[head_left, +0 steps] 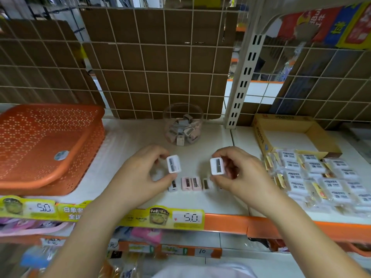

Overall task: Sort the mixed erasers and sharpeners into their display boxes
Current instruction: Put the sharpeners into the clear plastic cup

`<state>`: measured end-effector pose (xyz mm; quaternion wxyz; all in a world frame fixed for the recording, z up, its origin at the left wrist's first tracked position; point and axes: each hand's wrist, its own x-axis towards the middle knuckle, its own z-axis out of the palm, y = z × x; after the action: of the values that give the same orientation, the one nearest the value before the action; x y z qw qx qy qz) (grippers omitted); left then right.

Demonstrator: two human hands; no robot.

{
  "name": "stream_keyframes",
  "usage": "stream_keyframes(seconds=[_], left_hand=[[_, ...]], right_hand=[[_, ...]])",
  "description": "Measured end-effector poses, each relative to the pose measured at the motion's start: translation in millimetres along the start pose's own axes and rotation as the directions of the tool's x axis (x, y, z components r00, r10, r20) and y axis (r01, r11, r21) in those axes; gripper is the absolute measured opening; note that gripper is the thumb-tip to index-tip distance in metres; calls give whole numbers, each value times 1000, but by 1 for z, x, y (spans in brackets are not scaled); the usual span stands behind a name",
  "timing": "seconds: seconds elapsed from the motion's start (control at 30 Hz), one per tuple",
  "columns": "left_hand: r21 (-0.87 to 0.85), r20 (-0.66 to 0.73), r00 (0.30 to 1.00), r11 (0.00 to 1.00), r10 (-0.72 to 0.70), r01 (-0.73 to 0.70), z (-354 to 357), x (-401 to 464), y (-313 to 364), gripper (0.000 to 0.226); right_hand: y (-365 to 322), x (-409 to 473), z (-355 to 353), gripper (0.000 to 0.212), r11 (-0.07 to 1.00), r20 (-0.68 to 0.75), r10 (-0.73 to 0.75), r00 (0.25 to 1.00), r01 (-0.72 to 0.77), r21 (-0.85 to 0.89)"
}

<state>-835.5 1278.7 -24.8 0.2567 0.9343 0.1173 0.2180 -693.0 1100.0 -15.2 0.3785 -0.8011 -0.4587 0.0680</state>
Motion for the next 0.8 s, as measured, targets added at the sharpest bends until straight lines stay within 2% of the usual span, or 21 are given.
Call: stream_keyframes(seconds=[0.17,0.33,0.47,0.57,0.67,0.8], left_hand=[[15,-57,994,996,93,-92,0,9,10,34],[0,-49,996,997,72,-72,-3,10,7,30],[10,-83,997,1000,-10,11,-9,39,1,30],[52,-46,992,991,-121,124,-5,79,-11,30],[9,28,980,981,-196,196,6,114,-29,27],[7,119,964,971,-239,240,12,131,-39,30]], right_hand=[[-8,6,4,41,994,-39,-103,994,105,42],[-8,15,5,38,992,-39,-122,992,123,27],[-8,48,5,36,996,-90,-69,994,73,43],[-1,94,14,39,999,-141,-38,989,32,-41],[6,128,25,39,998,-101,58,993,-61,-32],[14,140,33,40,990,-17,94,995,-95,-104]])
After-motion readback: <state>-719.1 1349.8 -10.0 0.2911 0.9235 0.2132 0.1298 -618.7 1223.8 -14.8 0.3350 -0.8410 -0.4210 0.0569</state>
